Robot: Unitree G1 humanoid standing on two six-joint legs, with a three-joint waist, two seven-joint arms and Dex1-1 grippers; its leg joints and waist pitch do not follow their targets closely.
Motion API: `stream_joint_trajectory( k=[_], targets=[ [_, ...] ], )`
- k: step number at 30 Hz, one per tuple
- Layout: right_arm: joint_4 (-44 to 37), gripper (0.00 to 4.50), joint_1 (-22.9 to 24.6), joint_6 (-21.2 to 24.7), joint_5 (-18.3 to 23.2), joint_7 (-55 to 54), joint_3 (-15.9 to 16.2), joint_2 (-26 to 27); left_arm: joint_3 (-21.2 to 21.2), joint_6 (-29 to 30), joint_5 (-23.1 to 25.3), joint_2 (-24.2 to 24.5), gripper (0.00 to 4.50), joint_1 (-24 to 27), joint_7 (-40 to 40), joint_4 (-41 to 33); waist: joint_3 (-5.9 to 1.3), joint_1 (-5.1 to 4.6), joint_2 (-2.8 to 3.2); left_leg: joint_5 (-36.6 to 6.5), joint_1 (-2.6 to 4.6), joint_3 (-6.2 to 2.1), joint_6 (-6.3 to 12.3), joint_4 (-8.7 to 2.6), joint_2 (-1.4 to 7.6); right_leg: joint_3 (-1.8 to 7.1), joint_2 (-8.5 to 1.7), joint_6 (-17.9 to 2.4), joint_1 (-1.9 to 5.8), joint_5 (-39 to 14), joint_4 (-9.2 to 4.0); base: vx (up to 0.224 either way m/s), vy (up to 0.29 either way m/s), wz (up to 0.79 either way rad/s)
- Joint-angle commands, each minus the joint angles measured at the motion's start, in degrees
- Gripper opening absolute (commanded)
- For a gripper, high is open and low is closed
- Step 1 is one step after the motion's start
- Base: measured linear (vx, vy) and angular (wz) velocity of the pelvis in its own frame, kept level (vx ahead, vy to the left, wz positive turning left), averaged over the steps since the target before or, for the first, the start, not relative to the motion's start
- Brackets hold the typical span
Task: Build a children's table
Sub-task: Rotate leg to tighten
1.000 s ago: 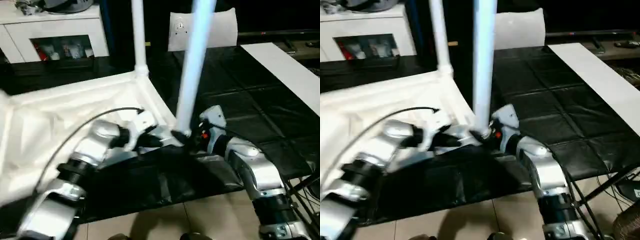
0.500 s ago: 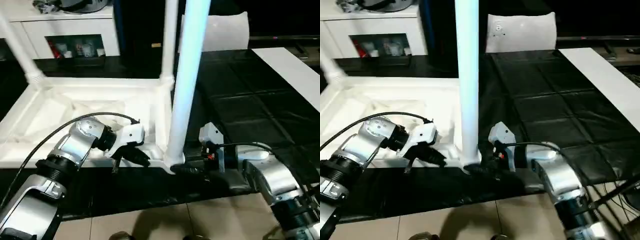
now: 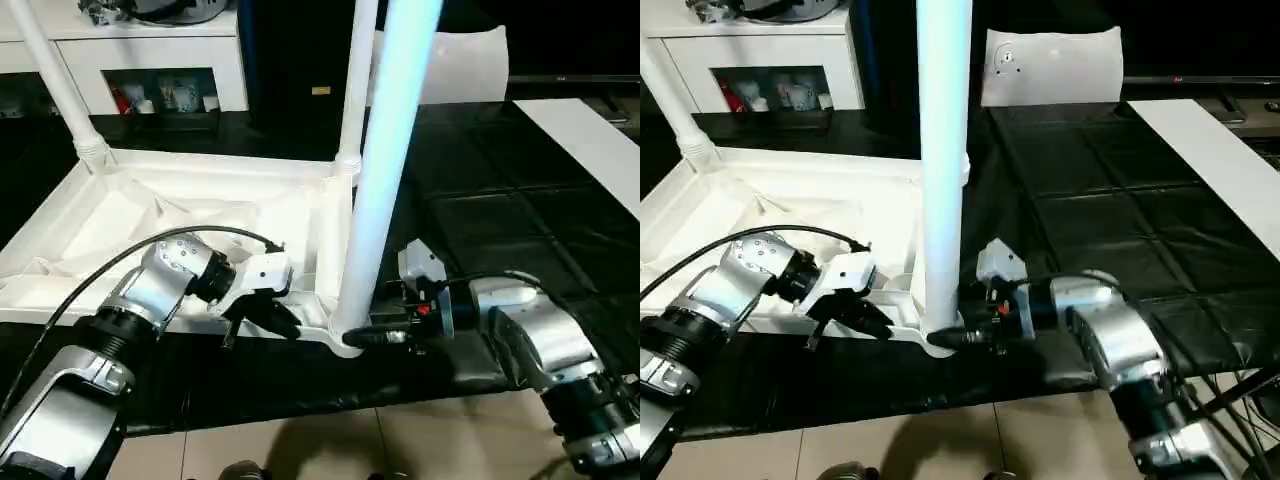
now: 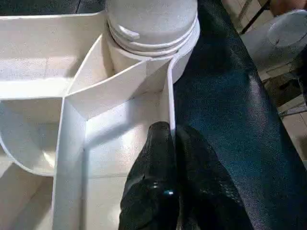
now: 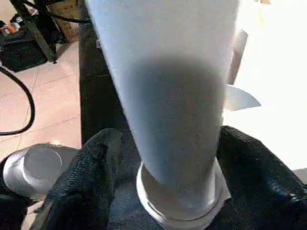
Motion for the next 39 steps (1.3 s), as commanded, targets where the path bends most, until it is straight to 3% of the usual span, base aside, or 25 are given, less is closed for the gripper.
stream_joint_trajectory(
  k=[1,10,15,18,20,22,24,26,28,29,31,32,34,36,37,39],
  targets=[
    [0.51,2.99,-0.56,-0.47,-0.12,0.39,0.63,0.08,-1.51,-1.52,0.12,-0.56,0.00,0.12,-1.79,-0.82,-4.07,-0.19,-0.27,-12.44,0.86,-0.01,1.53,-3.64,1.81,2.33,-3.47,-11.55,2.79,-15.42,-3.25,0.000,0.000,0.00],
    [0.15,2.23,-0.31,1.10,1.73,0.49,0.55,1.47,0.02,-0.04,-0.66,-1.09,0.00,0.80,0.64,-0.95,-4.04,-0.04,-0.22,-13.14,0.90,-0.01,1.33,-3.66,1.83,2.29,-3.47,-11.26,2.74,-16.73,-3.39,0.000,0.000,0.00],
    [-2.21,2.02,1.73,4.47,1.68,-7.63,-0.62,5.52,2.55,8.16,-1.82,-4.61,0.00,2.00,8.08,-2.91,-3.82,-0.11,-0.33,-14.27,0.99,-0.05,0.58,-3.85,1.88,2.39,-3.49,-10.76,2.63,-18.50,-3.53,0.000,0.000,0.00],
    [-0.97,1.99,1.26,5.89,-0.76,-17.16,-1.71,10.18,4.61,12.75,-2.50,-8.42,0.00,1.98,14.89,-3.20,-3.41,-0.91,-0.13,-18.88,1.24,-0.48,-1.39,-3.88,1.38,2.10,-3.52,-8.38,2.12,-27.24,-4.27,0.000,0.000,0.00],
    [0.85,1.98,0.48,6.81,-3.14,-23.51,-1.85,13.38,5.30,13.93,-1.54,-10.88,0.00,1.39,20.28,-1.91,-3.26,-1.50,-0.30,-20.16,1.17,-0.67,-1.69,-3.89,1.23,1.92,-3.58,-6.51,2.01,-31.19,-4.85,0.000,0.000,0.00],
    [2.82,1.97,-0.59,8.06,-4.55,-30.08,-2.87,17.02,6.50,15.34,-0.71,-13.41,0.00,0.47,26.21,-0.49,-2.98,-2.49,-0.06,-22.17,1.35,-0.86,-1.94,-3.77,0.84,1.47,-3.51,-4.61,1.74,-35.75,-5.66,0.000,0.000,0.00],
    [3.35,1.96,-0.98,8.90,-4.87,-33.00,-3.51,18.59,7.30,16.58,-0.39,-14.54,0.00,0.28,28.66,-0.58,-3.00,-3.51,-0.46,-23.61,1.61,-1.12,-1.38,-3.36,0.28,0.79,-3.50,-2.15,1.60,-40.10,-6.65,0.000,0.000,0.00],
    [5.92,1.96,-3.00,10.59,-6.03,-42.28,-5.75,23.79,10.05,20.28,0.11,-18.30,0.00,-0.85,37.27,-0.41,-3.03,-4.21,-0.27,-23.62,1.35,-1.24,-1.04,-3.46,0.35,0.55,-3.47,-2.08,1.59,-39.67,-6.74,0.000,0.000,0.00],
    [6.87,1.96,-3.82,10.75,-6.21,-44.85,-6.51,25.47,10.76,21.27,0.22,-19.34,0.00,-1.23,39.74,-0.30,-3.24,-4.52,-0.03,-24.38,1.38,-1.54,-0.92,-3.75,0.49,0.13,-3.39,-2.29,1.84,-38.01,-6.70,0.000,0.000,0.00],
    [8.97,1.95,-5.74,11.02,-6.96,-50.73,-8.26,28.33,11.68,22.01,0.86,-20.73,0.00,-1.94,44.35,-0.22,-3.24,-4.99,0.42,-25.23,1.15,-1.60,-0.93,-4.08,0.72,0.17,-3.35,-3.04,1.88,-35.28,-6.55,0.000,0.000,0.00],
    [9.69,1.95,-6.35,11.03,-7.30,-51.97,-8.54,29.02,11.93,22.41,1.00,-21.12,0.00,-2.06,45.23,-0.31,-3.39,-5.39,0.44,-26.76,1.38,-1.73,-0.96,-4.16,0.76,-0.16,-3.33,-3.73,1.87,-33.06,-6.58,0.000,0.000,0.00],
    [10.40,1.95,-6.93,11.04,-7.69,-53.03,-8.77,29.63,12.26,22.95,1.02,-21.57,0.00,-2.15,45.94,-0.47,-3.58,-5.40,0.64,-26.35,1.59,-1.58,-0.60,-4.09,0.90,0.18,-3.55,-4.84,1.73,-30.50,-6.42,0.000,0.000,0.00],
    [11.52,1.95,-7.34,7.38,-8.78,-53.93,-8.85,30.07,11.44,22.87,1.44,-21.41,0.00,-1.77,44.48,-1.27,-3.68,-5.41,0.49,-24.46,0.85,-1.52,-0.23,-4.34,1.02,0.41,-3.65,-6.14,2.26,-26.58,-5.88,0.000,0.000,0.00],
    [10.99,1.95,-6.87,5.58,-9.58,-53.25,-8.41,29.36,11.25,22.41,1.47,-20.91,0.00,-1.27,43.32,-1.89,-3.75,-5.27,0.41,-22.31,0.70,-1.15,0.17,-4.33,1.04,0.83,-3.65,-7.66,2.38,-22.47,-5.44,0.000,0.000,0.00],
    [10.90,2.51,-6.79,5.31,-9.71,-53.14,-8.34,29.25,11.23,22.34,1.47,-20.84,0.00,-1.19,43.14,-1.99,-3.78,-5.20,0.32,-21.80,0.72,-1.01,0.36,-4.26,1.01,0.91,-3.70,-7.94,2.39,-21.89,-5.41,0.000,0.000,0.00],
    [9.63,2.67,-5.82,3.97,-8.54,-51.53,-9.38,28.61,10.25,20.48,1.46,-19.41,0.00,-0.22,40.70,-2.94,-3.91,-4.92,0.38,-19.51,0.57,-0.82,1.25,-4.13,0.97,1.04,-3.75,-8.64,2.57,-20.51,-5.27,0.000,0.000,0.00]
  ],
)
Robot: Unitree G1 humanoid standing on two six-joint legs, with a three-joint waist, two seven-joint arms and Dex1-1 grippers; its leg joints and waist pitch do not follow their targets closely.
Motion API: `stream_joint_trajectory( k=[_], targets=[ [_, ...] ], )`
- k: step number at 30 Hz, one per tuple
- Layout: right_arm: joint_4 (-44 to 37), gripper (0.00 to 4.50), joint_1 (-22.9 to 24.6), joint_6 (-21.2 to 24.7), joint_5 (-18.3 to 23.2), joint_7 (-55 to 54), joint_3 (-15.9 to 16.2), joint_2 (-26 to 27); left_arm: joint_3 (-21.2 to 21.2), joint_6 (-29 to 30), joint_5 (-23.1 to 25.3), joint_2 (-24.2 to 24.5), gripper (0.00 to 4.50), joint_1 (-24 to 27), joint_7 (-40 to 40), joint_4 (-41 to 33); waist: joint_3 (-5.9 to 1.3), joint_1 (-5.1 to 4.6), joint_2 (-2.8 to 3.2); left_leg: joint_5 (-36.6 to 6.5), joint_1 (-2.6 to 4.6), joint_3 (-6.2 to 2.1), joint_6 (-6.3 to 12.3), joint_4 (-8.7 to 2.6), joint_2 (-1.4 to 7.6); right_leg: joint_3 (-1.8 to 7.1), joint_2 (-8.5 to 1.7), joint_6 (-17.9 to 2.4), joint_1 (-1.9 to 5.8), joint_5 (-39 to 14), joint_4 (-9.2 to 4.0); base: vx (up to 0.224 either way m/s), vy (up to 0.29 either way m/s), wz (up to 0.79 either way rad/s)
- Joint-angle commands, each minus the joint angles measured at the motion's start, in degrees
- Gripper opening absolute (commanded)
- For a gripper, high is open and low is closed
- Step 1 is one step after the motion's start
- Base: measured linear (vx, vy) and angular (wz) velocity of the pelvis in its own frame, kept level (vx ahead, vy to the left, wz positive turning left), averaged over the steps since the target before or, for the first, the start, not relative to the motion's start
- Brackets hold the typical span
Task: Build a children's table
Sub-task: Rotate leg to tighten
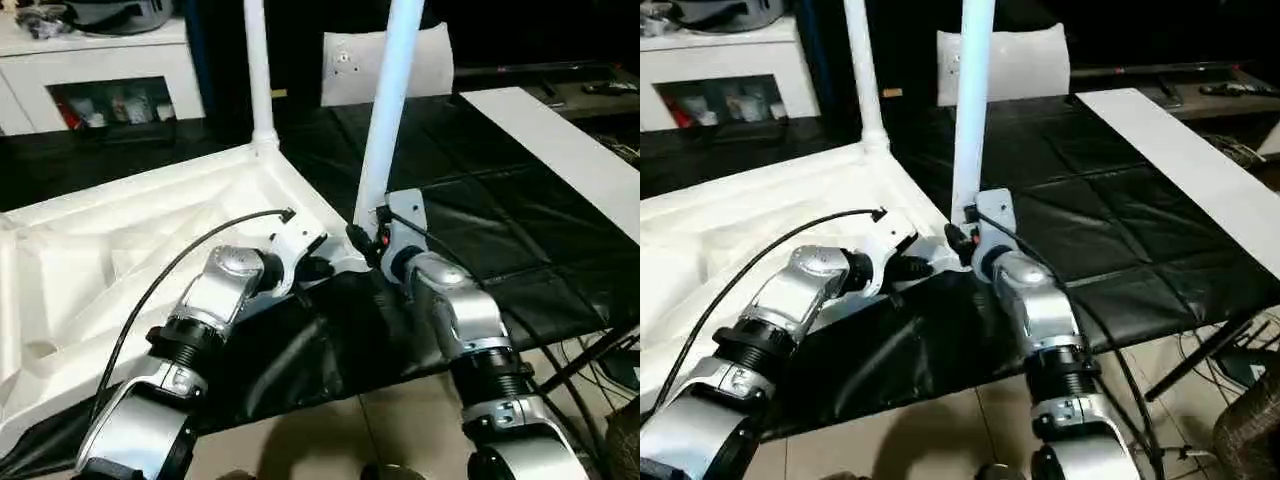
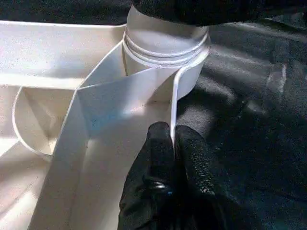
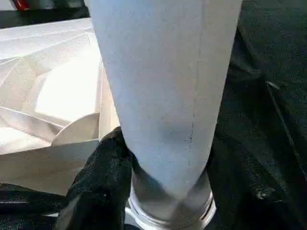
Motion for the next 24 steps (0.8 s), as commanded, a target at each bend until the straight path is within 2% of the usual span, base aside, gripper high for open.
stream_joint_trajectory(
  k=[1,2,3,4,6,8,9,10,13,16,18,21,24],
  targets=[
    [-1.48,2.74,0.93,-0.78,2.85,5.47,4.27,2.71,-1.01,-2.33,-1.07,-1.02,0.00,-0.35,-0.59,-2.96,-3.93,0.34,0.21,-19.03,0.46,-0.58,1.22,-4.50,1.40,2.14,-2.86,-8.70,2.57,-20.92,-3.92,0.000,0.000,0.00],
    [-2.32,2.86,1.44,-1.66,3.02,7.11,4.44,1.69,-1.38,-3.55,-1.32,-0.18,0.00,0.17,-2.08,-3.32,-4.06,0.62,1.00,-17.95,0.49,-0.64,1.22,-4.49,1.51,2.19,-2.96,-9.08,2.65,-19.34,-3.71,0.000,0.000,0.00],
    [-3.26,3.00,2.00,-2.19,3.33,8.65,4.52,0.65,-1.68,-4.17,-1.68,0.63,0.00,0.68,-3.76,-3.72,-4.05,0.46,0.69,-17.65,0.41,-0.52,1.31,-4.48,1.53,2.20,-2.80,-9.26,2.64,-18.32,-3.74,0.000,0.000,0.00],
    [-4.35,3.09,2.68,-2.75,4.00,10.68,4.58,-0.71,-2.15,-4.73,-1.85,1.78,0.00,1.23,-5.72,-4.14,-4.35,0.66,0.85,-15.88,0.34,-0.48,1.77,-4.35,1.48,2.21,-2.77,-10.06,3.04,-15.18,-3.27,0.000,0.000,0.00],
    [-5.26,3.20,3.31,-2.91,4.51,12.69,4.73,-2.23,-2.81,-6.10,-1.66,3.01,0.00,1.55,-7.66,-4.22,-4.51,0.77,0.60,-12.06,0.20,-0.32,3.07,-4.08,1.56,2.23,-2.70,-12.33,3.27,-8.93,-2.52,0.000,0.000,0.00],
    [-7.23,3.44,5.10,-4.93,4.84,20.27,6.28,-7.01,-4.22,-9.94,-1.43,5.87,0.00,1.91,-12.81,-3.80,-4.63,0.84,0.40,-9.92,0.09,-0.12,3.84,-3.80,1.51,2.29,-2.62,-13.51,3.43,-5.50,-2.04,0.000,0.000,0.00],
    [-7.44,3.44,5.47,-5.61,4.71,22.20,6.76,-8.34,-4.62,-10.37,-1.53,6.55,0.00,2.08,-14.42,-3.80,-4.58,1.11,0.20,-9.37,0.02,-0.17,4.19,-3.71,1.49,2.26,-2.68,-13.58,3.57,-5.00,-2.00,0.000,0.000,0.00],
    [-7.59,3.44,5.69,-5.93,4.77,23.47,6.98,-9.14,-4.91,-10.89,-1.56,7.00,0.00,2.18,-15.46,-3.76,-4.54,1.31,0.25,-8.99,0.01,-0.02,4.96,-3.61,1.51,2.39,-2.75,-14.03,3.61,-4.39,-1.72,0.000,0.000,0.00],
    [-8.67,3.44,6.78,-6.85,5.65,30.42,7.65,-12.90,-6.15,-13.41,-1.93,9.25,0.00,2.61,-20.64,-3.58,-4.29,2.04,0.42,-10.45,0.39,0.09,4.65,-3.72,1.80,2.31,-2.80,-13.64,3.32,-8.52,-2.11,0.000,0.000,0.00],
    [-9.29,3.44,7.34,-7.23,6.74,35.18,8.22,-15.42,-7.08,-15.55,-1.75,10.50,0.00,2.41,-23.17,-2.88,-3.86,2.60,0.19,-14.15,0.99,0.24,2.93,-4.10,2.14,2.33,-2.71,-12.56,2.80,-14.75,-2.72,0.000,0.000,0.00],
    [-9.17,3.44,7.40,-7.46,8.22,39.50,8.55,-17.57,-8.76,-19.37,-0.90,12.13,0.00,1.60,-26.41,-1.50,-3.80,3.31,0.38,-16.72,1.26,0.11,1.76,-4.28,2.31,2.26,-2.75,-11.13,2.63,-18.26,-3.01,0.000,0.000,0.00],
    [-8.23,3.44,7.05,-8.69,9.04,44.26,9.25,-19.87,-9.87,-21.43,-1.49,13.53,0.00,1.38,-31.20,-1.30,-3.70,3.45,0.39,-18.57,1.29,0.03,0.98,-4.42,2.38,2.25,-2.86,-10.61,2.57,-19.70,-3.07,0.000,0.000,0.00],
    [-7.57,3.44,6.61,-8.66,10.00,49.31,9.75,-21.72,-11.14,-24.21,-0.61,14.61,0.00,0.90,-33.74,-0.45,-3.82,3.83,0.15,-17.91,1.11,0.03,1.02,-4.34,2.36,2.30,-2.98,-10.40,2.68,-19.95,-2.98,0.000,0.000,0.00]
  ],
)
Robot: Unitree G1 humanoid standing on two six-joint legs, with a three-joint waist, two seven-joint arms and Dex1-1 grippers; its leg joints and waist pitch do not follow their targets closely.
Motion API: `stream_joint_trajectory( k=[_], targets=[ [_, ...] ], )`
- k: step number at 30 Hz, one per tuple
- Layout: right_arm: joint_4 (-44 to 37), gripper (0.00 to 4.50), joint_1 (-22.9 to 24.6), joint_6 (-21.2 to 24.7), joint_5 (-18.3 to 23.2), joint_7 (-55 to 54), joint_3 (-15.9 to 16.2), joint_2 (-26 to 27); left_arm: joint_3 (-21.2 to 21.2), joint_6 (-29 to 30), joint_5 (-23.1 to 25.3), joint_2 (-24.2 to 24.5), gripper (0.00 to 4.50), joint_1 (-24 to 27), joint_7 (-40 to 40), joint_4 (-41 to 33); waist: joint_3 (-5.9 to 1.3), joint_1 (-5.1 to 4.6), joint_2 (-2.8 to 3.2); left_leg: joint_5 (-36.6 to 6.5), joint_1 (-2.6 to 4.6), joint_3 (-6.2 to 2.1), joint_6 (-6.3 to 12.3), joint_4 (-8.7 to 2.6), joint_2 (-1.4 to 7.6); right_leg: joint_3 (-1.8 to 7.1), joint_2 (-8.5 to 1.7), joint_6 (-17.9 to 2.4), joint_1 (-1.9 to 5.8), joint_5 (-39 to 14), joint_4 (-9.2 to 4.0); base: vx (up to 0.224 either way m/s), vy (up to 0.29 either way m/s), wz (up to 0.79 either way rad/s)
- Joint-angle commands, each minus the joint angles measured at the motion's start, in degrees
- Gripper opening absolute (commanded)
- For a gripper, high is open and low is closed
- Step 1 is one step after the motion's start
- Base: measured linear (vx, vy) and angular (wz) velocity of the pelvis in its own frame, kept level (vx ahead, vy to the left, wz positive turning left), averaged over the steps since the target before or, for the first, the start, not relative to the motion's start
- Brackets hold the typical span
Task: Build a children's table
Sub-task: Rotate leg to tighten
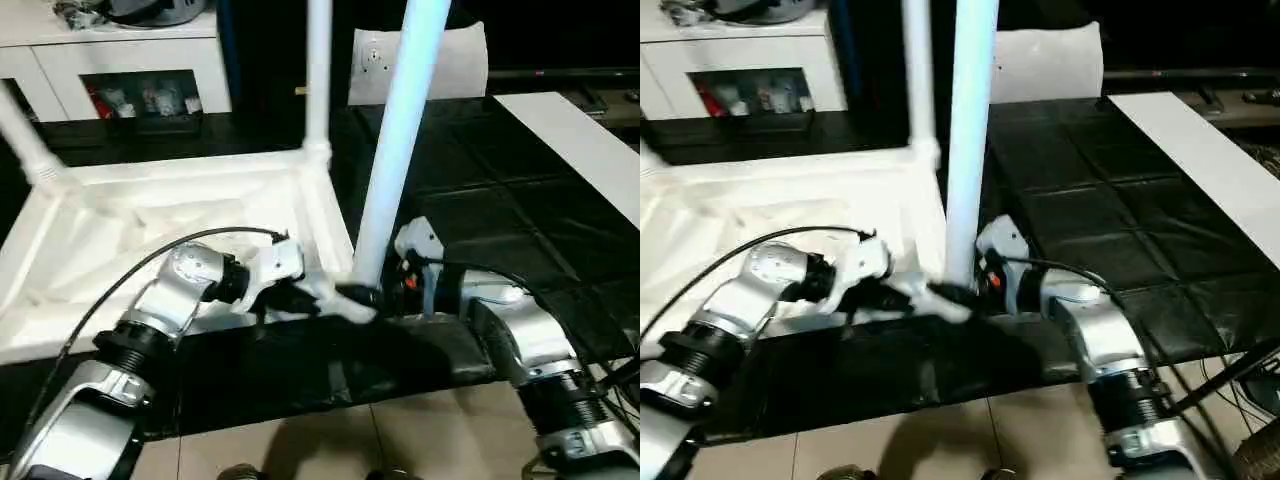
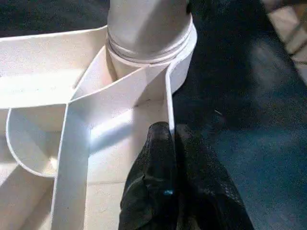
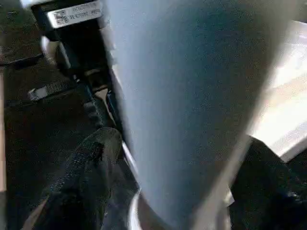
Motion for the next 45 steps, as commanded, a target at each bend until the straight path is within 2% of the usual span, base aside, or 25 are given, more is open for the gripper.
stream_joint_trajectory(
  k=[1,3,6,8,9,16,18,21,26,27,28,32,33,34,35,36,37,38,39,40,41,42,43,44,45],
  targets=[
    [-0.21,3.44,-0.28,0.03,1.42,4.44,0.56,-1.66,-3.16,-3.31,1.63,0.42,0.00,-1.54,-3.55,0.81,-3.84,-0.02,0.13,-17.70,0.98,-0.17,1.38,-4.13,1.78,2.73,-3.08,-10.38,2.79,-19.54,-3.85,0.000,0.000,0.00],
    [-0.03,3.11,-0.63,0.64,2.32,7.25,1.04,-2.69,-3.64,-4.50,1.92,0.87,0.00,-1.92,-4.53,1.68,-3.89,0.38,-0.13,-17.01,0.96,-0.09,1.72,-4.05,1.82,2.73,-3.09,-10.40,2.82,-19.19,-3.81,0.000,0.000,0.00],
    [0.55,3.07,-1.12,0.82,3.10,10.76,2.19,-4.01,-4.03,-5.50,1.61,1.32,0.00,-2.06,-6.30,2.09,-4.00,0.91,-0.11,-15.80,0.86,-0.12,1.77,-4.01,1.90,2.66,-3.18,-10.57,2.89,-18.68,-3.57,0.000,0.000,0.00],
    [0.98,2.77,-1.34,0.48,3.01,11.72,2.65,-4.37,-4.12,-5.74,1.53,1.39,0.00,-2.03,-7.02,1.98,-4.04,0.97,-0.10,-15.69,0.85,-0.08,1.67,-3.97,1.90,2.67,-3.17,-10.94,2.84,-18.10,-3.49,0.000,0.000,0.00],
    [1.26,2.71,-1.46,0.32,2.84,12.33,2.81,-4.49,-4.21,-6.06,1.56,1.38,0.00,-2.09,-7.27,2.14,-4.05,0.96,-0.37,-15.49,0.79,-0.05,1.71,-3.96,1.89,2.66,-3.18,-11.01,2.87,-17.98,-3.48,0.000,0.000,0.00],
    [3.70,2.11,-2.40,-1.76,1.34,13.84,4.18,-4.63,-4.71,-7.34,1.65,1.02,0.00,-2.58,-7.73,3.05,-4.09,1.21,-0.24,-14.96,0.78,-0.05,1.63,-3.88,1.84,2.62,-3.25,-10.71,2.85,-18.74,-3.54,0.000,0.000,0.00],
    [3.73,1.99,-2.67,-1.56,1.56,14.01,4.38,-4.42,-4.73,-7.52,1.71,0.73,0.00,-2.68,-7.63,3.21,-4.11,1.29,-0.41,-14.63,0.82,-0.02,1.70,-3.86,1.85,2.59,-3.17,-10.71,2.85,-18.50,-3.46,0.000,0.000,0.00],
    [3.33,1.96,-2.41,-1.22,1.79,14.39,4.47,-4.12,-4.49,-7.29,1.65,0.46,0.00,-2.54,-7.18,3.16,-4.10,1.39,-0.24,-14.72,0.79,-0.10,1.65,-3.92,1.91,2.58,-3.24,-10.48,2.86,-18.99,-3.49,0.000,0.000,0.00],
    [2.34,1.94,-1.70,-0.29,2.84,13.85,3.99,-3.47,-3.89,-6.01,1.21,0.15,0.00,-2.25,-6.04,2.91,-4.13,1.39,-0.33,-14.76,0.82,-0.05,1.65,-3.88,1.87,2.58,-3.15,-10.49,2.83,-18.79,-3.48,0.000,0.000,0.00],
    [-0.28,1.94,-0.04,2.31,4.96,10.77,2.36,-1.82,-2.55,-2.89,0.83,-1.02,0.00,-2.07,-2.60,2.54,-4.10,1.37,-0.31,-14.68,0.84,0.01,1.66,-3.91,1.91,2.63,-3.13,-10.52,2.83,-18.71,-3.48,0.000,0.000,0.00],
    [-1.35,1.94,0.68,3.10,5.39,9.64,2.08,-1.30,-2.02,-1.88,0.67,-1.54,0.00,-2.01,-1.23,2.41,-4.01,1.57,-0.32,-14.58,0.97,0.01,1.67,-3.93,1.96,2.65,-3.15,-10.36,2.75,-18.94,-3.68,0.000,0.000,0.00],
    [-4.31,1.94,3.08,5.02,5.15,5.07,2.03,0.52,-0.17,1.77,-0.35,-3.51,0.00,-1.76,2.83,1.73,-3.79,1.51,-0.33,-17.00,1.01,-0.17,0.79,-4.14,1.75,2.43,-3.20,-9.09,2.70,-23.28,-4.08,0.000,0.000,0.00],
    [-4.72,1.94,3.71,5.22,4.26,2.96,2.22,1.32,0.28,2.65,-0.46,-4.20,0.00,-1.74,4.24,1.51,-3.48,1.35,-0.34,-19.15,1.49,-0.19,0.31,-4.13,1.66,2.40,-3.31,-7.49,2.22,-27.99,-4.84,0.000,0.000,0.00],
    [-4.97,1.94,4.13,5.34,3.65,1.53,2.35,1.87,0.57,3.18,-0.49,-4.66,0.00,-1.74,5.21,1.37,-3.35,1.25,-0.37,-20.23,1.63,-0.24,0.20,-4.09,1.53,2.22,-3.35,-6.90,2.10,-30.16,-5.13,-0.051,0.000,-0.01],
    [-4.97,1.94,4.13,5.34,3.65,1.53,2.35,1.87,0.57,3.18,-0.49,-4.66,0.00,-1.74,5.21,1.37,-3.08,1.05,-0.37,-22.26,1.92,-0.43,-0.06,-4.04,1.32,1.85,-3.39,-5.08,1.90,-34.92,-5.83,0.000,0.000,0.00],
    [-3.58,1.94,3.82,5.60,0.92,-6.51,1.41,5.26,1.77,6.81,-1.12,-6.61,0.00,-1.65,8.53,0.48,-2.94,0.58,-0.34,-23.68,2.15,-0.58,-0.68,-3.97,1.23,1.60,-3.40,-3.55,1.69,-38.01,-6.31,0.000,0.000,0.00],
    [-2.61,1.94,3.25,6.11,-0.23,-11.67,0.33,7.65,2.32,9.10,-1.25,-7.75,0.00,-1.68,10.55,0.02,-2.77,0.29,0.12,-24.32,2.18,-0.65,-1.36,-3.94,1.14,1.43,-3.34,-3.35,1.54,-38.77,-6.35,0.000,0.000,0.00],
    [-1.52,1.94,2.43,7.16,-1.00,-17.21,-1.13,10.42,2.83,11.46,-1.15,-8.98,0.00,-1.76,12.97,-0.37,-2.70,-0.11,0.04,-25.41,2.43,-0.84,-1.71,-3.83,0.96,0.93,-3.33,-2.79,1.32,-40.35,-6.89,0.000,0.000,0.00],
    [-0.58,1.94,1.36,8.69,-1.21,-22.24,-2.71,13.15,3.32,13.61,-1.01,-10.19,0.00,-1.96,15.27,-0.49,-2.38,-1.70,0.23,-29.16,2.48,-1.56,-2.48,-3.59,0.62,-1.28,-3.00,0.43,1.82,-44.34,-8.07,-0.055,0.026,-0.15],
    [-0.18,1.93,0.43,10.03,-1.46,-25.50,-3.64,14.90,4.05,15.19,-0.94,-11.36,0.00,-2.32,17.66,-0.25,-2.35,-2.34,0.69,-31.42,2.68,-1.90,-2.47,-3.67,0.85,-2.05,-2.88,0.91,1.91,-44.09,-8.47,-0.055,0.026,-0.15],
    [-0.03,1.93,0.09,10.52,-1.55,-26.70,-3.98,15.55,4.32,15.78,-0.91,-11.79,0.00,-2.46,18.54,-0.16,-2.22,-4.00,1.55,-37.19,2.53,-2.74,-2.35,-4.71,1.98,-3.69,-2.33,0.94,3.32,-39.29,-8.08,0.000,0.000,0.00],
    [0.54,1.93,-1.19,11.92,-2.01,-30.59,-4.92,17.59,5.32,17.69,-0.94,-13.33,0.00,-3.00,21.48,0.19,-2.17,-3.84,2.86,-45.42,-0.19,-4.08,-2.71,-8.65,4.92,-2.11,-1.88,-1.89,7.00,-25.24,-0.42,-0.093,0.059,-0.16],
    [1.11,1.93,-2.56,13.48,-2.13,-34.60,-5.86,19.85,6.36,19.49,-0.93,-14.87,0.00,-3.55,24.67,0.42,-1.67,-3.14,3.50,-50.02,-2.61,-4.03,-3.09,-11.57,5.84,-1.13,-1.45,-3.20,8.27,-16.72,5.14,-0.093,0.059,-0.16],
    [1.38,1.93,-3.22,14.21,-2.16,-36.51,-6.28,20.93,6.87,20.33,-0.91,-15.61,0.00,-3.82,26.22,0.51,-1.71,-1.80,3.25,-51.31,-2.38,-2.61,-2.73,-12.19,5.23,-0.65,-0.68,-3.20,7.15,-11.41,5.67,-0.091,0.013,0.02],
    [1.44,1.93,-3.38,14.39,-2.16,-36.96,-6.38,21.19,6.99,20.53,-0.91,-15.79,0.00,-3.88,26.59,0.53,-2.52,-3.45,-0.78,-37.12,3.71,-1.98,-3.77,-4.15,0.08,2.32,-4.67,-3.09,1.43,-36.63,-3.87,0.034,-0.065,0.01]
  ],
)
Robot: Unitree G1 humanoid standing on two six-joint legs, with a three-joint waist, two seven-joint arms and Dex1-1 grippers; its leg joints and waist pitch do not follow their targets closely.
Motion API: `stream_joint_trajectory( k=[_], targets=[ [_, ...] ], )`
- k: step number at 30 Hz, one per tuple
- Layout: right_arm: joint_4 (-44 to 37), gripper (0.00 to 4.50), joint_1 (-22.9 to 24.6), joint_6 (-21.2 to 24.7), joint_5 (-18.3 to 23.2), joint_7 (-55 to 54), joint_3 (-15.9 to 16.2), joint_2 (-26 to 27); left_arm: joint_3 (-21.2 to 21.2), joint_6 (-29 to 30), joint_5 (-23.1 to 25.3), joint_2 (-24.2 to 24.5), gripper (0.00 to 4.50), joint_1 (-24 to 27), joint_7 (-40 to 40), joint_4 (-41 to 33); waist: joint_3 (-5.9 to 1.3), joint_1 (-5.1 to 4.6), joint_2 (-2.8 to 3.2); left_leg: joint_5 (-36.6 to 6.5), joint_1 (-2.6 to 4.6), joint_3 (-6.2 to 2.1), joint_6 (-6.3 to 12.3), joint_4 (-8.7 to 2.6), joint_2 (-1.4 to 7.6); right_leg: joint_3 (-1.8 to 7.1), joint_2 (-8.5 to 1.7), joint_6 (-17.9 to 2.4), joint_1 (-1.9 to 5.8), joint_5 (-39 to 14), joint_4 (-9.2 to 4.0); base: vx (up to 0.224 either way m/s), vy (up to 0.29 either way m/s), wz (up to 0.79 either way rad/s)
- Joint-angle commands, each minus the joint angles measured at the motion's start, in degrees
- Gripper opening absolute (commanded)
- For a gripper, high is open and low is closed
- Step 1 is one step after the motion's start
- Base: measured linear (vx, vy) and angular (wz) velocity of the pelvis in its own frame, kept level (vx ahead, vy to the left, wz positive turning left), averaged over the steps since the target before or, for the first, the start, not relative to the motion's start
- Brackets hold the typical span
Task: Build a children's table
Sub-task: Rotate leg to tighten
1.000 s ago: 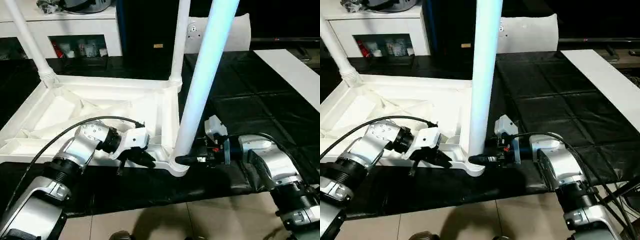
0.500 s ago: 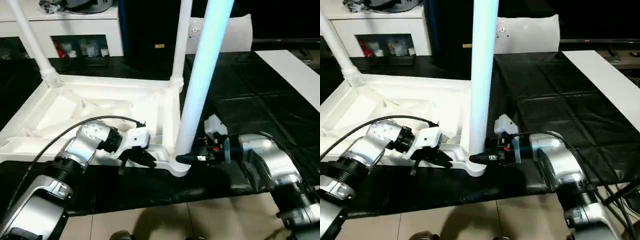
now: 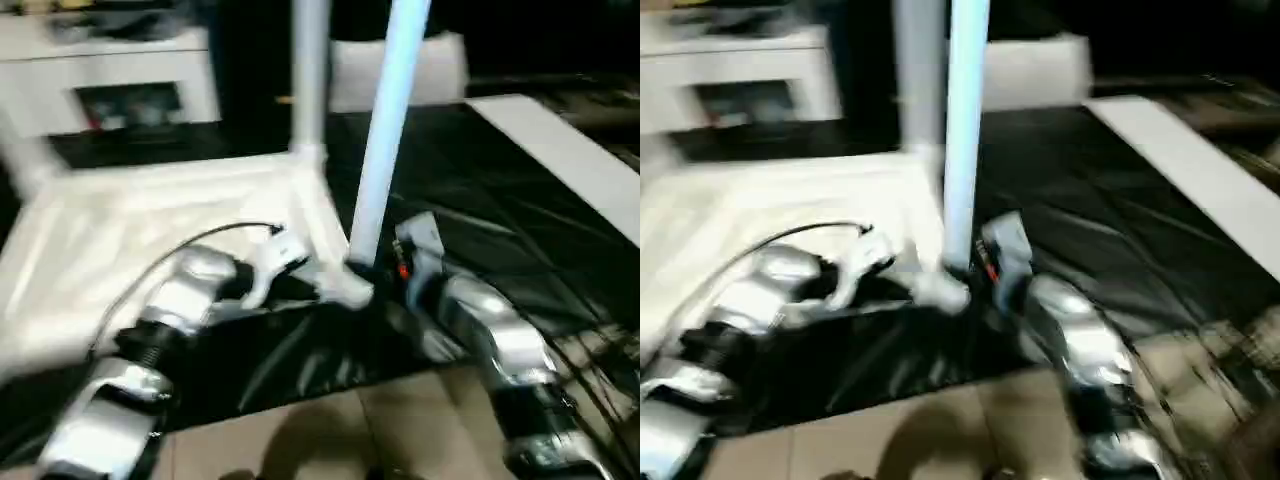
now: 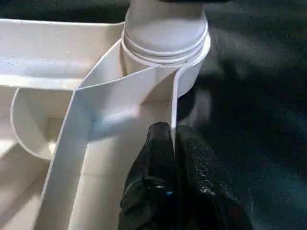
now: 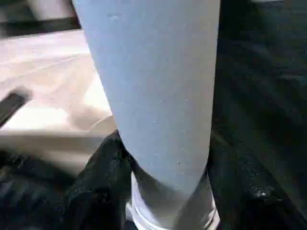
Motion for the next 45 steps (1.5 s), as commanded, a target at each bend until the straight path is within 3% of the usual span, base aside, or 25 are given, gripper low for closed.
stream_joint_trajectory(
  k=[1,2,3,4,5,6,8,9,11,13,15,18,21,26,29,32,37,38,39,40,45],
  targets=[
    [0.95,1.93,-1.85,2.98,2.74,-1.38,3.87,5.36,0.94,1.25,-2.11,-3.78,0.00,-2.56,4.35,-1.09,-3.23,0.81,-0.48,-29.09,3.18,-1.34,-2.82,-0.53,-1.30,1.79,-4.71,-1.88,-1.89,-45.67,-10.83,0.034,-0.065,0.01],
    [1.29,1.93,-2.33,3.29,2.29,-2.98,4.07,6.10,1.56,1.61,-2.05,-4.42,0.00,-3.07,6.19,-0.68,-3.08,0.86,-1.78,-15.88,0.73,-1.52,-0.02,2.10,-1.72,2.01,-6.59,1.79,-0.45,-54.92,-11.74,0.046,-0.074,-0.23],
    [1.75,1.93,-2.69,3.22,1.47,-4.52,3.88,7.00,2.23,2.06,-1.76,-4.98,0.00,-3.53,7.93,-0.49,-3.46,1.91,-0.66,-10.34,-2.25,-2.07,-0.46,-1.42,-0.43,1.80,-5.48,1.65,1.85,-47.86,-9.96,0.041,-0.037,-0.26],
    [2.28,1.93,-2.90,2.24,1.01,-5.41,3.64,7.68,2.66,2.14,-1.52,-5.25,0.00,-4.02,8.97,-0.22,-3.91,2.05,0.03,-10.23,-2.44,-2.17,-0.76,-2.43,-0.06,1.54,-4.31,1.01,1.77,-42.93,-9.46,0.056,-0.043,-0.31],
    [2.59,2.49,-2.97,1.48,0.78,-5.79,3.39,8.06,2.85,2.15,-1.34,-5.33,0.00,-4.27,9.39,-0.13,-4.44,1.73,1.05,-11.40,-2.58,-2.72,-1.59,-3.65,0.89,1.53,-3.13,-1.99,1.92,-30.54,-7.94,0.063,-0.017,-0.18],
    [2.59,2.63,-2.97,1.48,0.78,-5.79,3.39,8.06,2.85,2.15,-1.34,-5.33,0.00,-4.27,9.39,-0.13,-4.71,1.55,1.28,-11.78,-2.41,-2.66,-1.60,-3.97,1.33,1.58,-2.49,-5.04,1.91,-20.61,-7.08,0.000,0.000,0.00],
    [2.90,2.84,-2.61,-0.30,0.37,-5.57,3.29,8.19,2.55,2.33,-0.96,-4.84,0.00,-4.32,8.78,-0.70,-4.63,1.25,1.22,-12.88,-2.50,-2.45,-0.91,-4.11,1.34,1.65,-2.04,-8.28,2.09,-14.47,-6.60,0.000,0.000,0.00],
    [2.87,2.84,-2.58,-0.27,0.26,-5.84,3.16,8.34,2.52,2.72,-0.86,-4.82,0.00,-4.24,8.84,-1.05,-4.73,1.31,1.22,-12.88,-2.16,-2.24,-0.55,-4.04,1.38,1.79,-2.15,-9.76,2.09,-12.14,-6.54,0.000,0.000,0.00],
    [2.20,3.12,-2.01,-0.56,0.04,-5.66,2.90,7.92,1.45,2.76,-0.12,-3.66,0.00,-3.41,7.59,-2.39,-4.77,1.40,1.50,-11.62,-2.10,-1.92,0.32,-3.98,1.40,1.88,-2.24,-10.91,2.23,-9.65,-6.43,0.000,0.000,0.00],
    [0.80,3.19,-0.95,-1.54,-0.03,-4.43,3.32,6.48,0.74,2.14,-0.04,-2.19,0.00,-2.22,5.67,-3.67,-4.78,1.34,1.43,-10.86,-2.15,-1.77,0.69,-3.99,1.44,1.91,-2.17,-11.21,2.32,-8.37,-6.37,0.000,0.000,0.00],
    [-0.29,3.54,-0.11,-2.24,-0.22,-3.42,3.84,5.23,0.19,0.82,-0.06,-1.06,0.00,-1.36,4.05,-4.37,-4.83,1.43,1.37,-9.21,-2.07,-1.46,1.39,-3.83,1.41,2.11,-2.08,-11.60,2.44,-5.90,-6.19,0.000,0.000,0.00],
    [-1.52,3.77,0.92,-3.06,-0.62,-1.85,4.54,3.64,-0.08,0.40,-0.13,0.13,0.00,-0.56,2.73,-4.90,-4.70,1.45,1.32,-9.54,-1.91,-1.24,1.47,-3.82,1.45,2.25,-2.18,-12.07,2.38,-6.64,-6.21,0.000,0.000,0.00],
    [-4.23,3.99,4.06,-4.60,-1.85,3.50,5.86,-2.18,-0.69,-3.56,-0.51,4.70,0.00,1.16,-2.87,-5.70,-4.40,1.64,1.09,-11.94,-1.82,-1.12,1.27,-3.99,1.50,2.34,-2.16,-11.05,2.46,-9.98,-6.65,0.000,0.000,0.00],
    [-7.54,4.46,7.21,-5.12,0.17,10.35,5.83,-6.64,-2.00,-9.07,-0.66,9.68,0.00,2.24,-9.29,-6.01,-4.39,1.70,1.26,-13.49,-1.54,-1.13,1.06,-4.08,1.67,2.47,-2.12,-10.11,2.17,-12.51,-6.83,0.000,0.000,0.00],
    [-11.39,4.46,10.19,-6.21,1.82,18.51,8.70,-12.03,-2.36,-10.28,-0.66,12.51,0.00,2.71,-12.22,-5.98,-4.37,1.93,1.08,-13.69,-1.44,-1.06,1.27,-4.01,1.75,2.57,-1.99,-10.20,2.18,-11.84,-6.64,0.000,0.000,0.00],
    [-14.46,4.46,12.04,-5.31,2.53,22.77,11.02,-15.19,-1.86,-7.65,-1.70,12.57,0.00,2.99,-11.76,-6.22,-4.19,2.13,1.02,-13.98,-1.48,-0.95,1.40,-4.07,1.70,2.66,-1.97,-10.16,2.13,-13.34,-6.70,0.000,0.000,0.00],
    [-15.02,4.46,12.40,-6.79,2.22,25.26,11.89,-16.22,-0.70,-5.80,-2.59,11.38,0.00,2.43,-10.20,-4.79,-4.32,2.47,1.06,-13.39,-1.36,-0.79,1.28,-3.88,1.66,2.76,-2.02,-10.43,1.89,-14.10,-6.85,0.000,0.000,0.00],
    [-15.04,4.50,12.40,-7.14,2.16,25.24,11.97,-16.43,-0.53,-6.02,-2.47,11.13,0.43,2.11,-9.63,-4.07,-4.30,2.52,0.99,-13.11,-1.39,-0.79,1.33,-3.89,1.62,2.73,-1.96,-10.42,1.91,-13.99,-6.84,0.000,0.000,0.00],
    [-15.01,4.50,12.38,-7.24,2.21,25.13,11.99,-16.42,-0.30,-5.74,-2.43,10.89,0.43,1.89,-9.03,-3.62,-4.37,2.62,1.19,-13.10,-1.27,-0.79,1.35,-3.85,1.64,2.73,-1.97,-10.46,1.84,-13.89,-6.85,0.000,0.000,0.00],
    [-15.06,4.50,12.38,-7.30,2.31,25.02,12.04,-16.44,-0.09,-5.65,-2.51,10.70,0.43,1.75,-8.65,-3.29,-4.36,2.72,0.93,-12.99,-1.24,-0.74,1.44,-3.82,1.67,2.77,-1.97,-10.53,1.78,-13.56,-6.83,0.000,0.000,0.00],
    [-15.57,4.50,12.39,-7.87,2.66,25.62,13.15,-16.54,1.04,-7.41,-2.86,9.49,0.82,1.13,-5.62,-1.17,-4.36,2.79,0.83,-13.48,-1.43,-0.77,1.55,-3.86,1.62,2.64,-1.98,-9.84,1.94,-14.49,-6.92,0.000,0.000,0.00]
  ],
)
